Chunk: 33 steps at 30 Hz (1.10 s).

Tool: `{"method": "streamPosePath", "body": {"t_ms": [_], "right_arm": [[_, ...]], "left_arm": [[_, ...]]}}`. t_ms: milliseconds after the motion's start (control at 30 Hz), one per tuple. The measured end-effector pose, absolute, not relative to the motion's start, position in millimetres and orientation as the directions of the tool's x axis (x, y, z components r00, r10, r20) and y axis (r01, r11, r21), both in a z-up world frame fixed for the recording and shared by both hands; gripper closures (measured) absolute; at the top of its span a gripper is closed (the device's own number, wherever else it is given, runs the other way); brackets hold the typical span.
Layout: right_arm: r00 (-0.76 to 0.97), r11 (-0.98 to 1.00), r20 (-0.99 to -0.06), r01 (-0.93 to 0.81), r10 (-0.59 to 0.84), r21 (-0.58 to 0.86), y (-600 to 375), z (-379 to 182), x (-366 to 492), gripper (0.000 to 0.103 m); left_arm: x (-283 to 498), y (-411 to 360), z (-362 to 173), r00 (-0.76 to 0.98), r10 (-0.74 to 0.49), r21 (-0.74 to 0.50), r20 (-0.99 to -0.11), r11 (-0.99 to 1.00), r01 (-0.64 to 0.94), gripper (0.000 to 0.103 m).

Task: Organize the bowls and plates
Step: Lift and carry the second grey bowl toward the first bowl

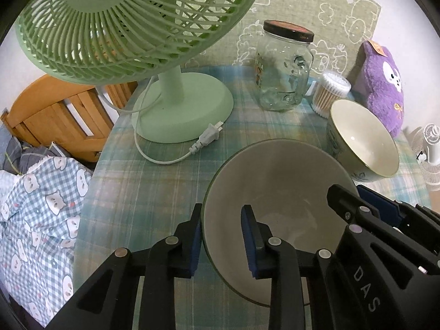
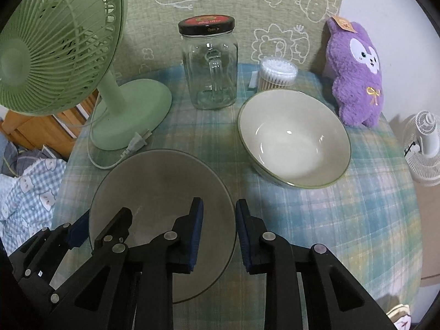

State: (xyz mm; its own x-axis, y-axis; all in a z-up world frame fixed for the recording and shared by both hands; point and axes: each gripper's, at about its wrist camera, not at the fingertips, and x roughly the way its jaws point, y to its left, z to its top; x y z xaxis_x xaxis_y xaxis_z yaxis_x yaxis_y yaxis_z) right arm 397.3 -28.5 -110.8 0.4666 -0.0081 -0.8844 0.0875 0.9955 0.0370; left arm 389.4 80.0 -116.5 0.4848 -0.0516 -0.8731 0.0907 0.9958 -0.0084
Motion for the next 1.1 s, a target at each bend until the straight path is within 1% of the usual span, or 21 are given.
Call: {"method": "streamPosePath", "body": {"t_ms": [433, 1100], "right_arm": [[0.489, 0.995, -0.873, 0.083, 0.000, 0.046, -37, -78, 352, 0.075], [0.558, 0.995, -0.829, 0.067, 0.019, 0.068, -74, -9, 242, 0.075]], "left_arm": [[348, 71, -85, 0.506, -0.044, -0.003, -0.861, 0.997, 0.082, 0.077], [251, 39, -18, 0.573, -0.030, 0.004, -0.819, 0.998, 0.057, 0.078]]}}
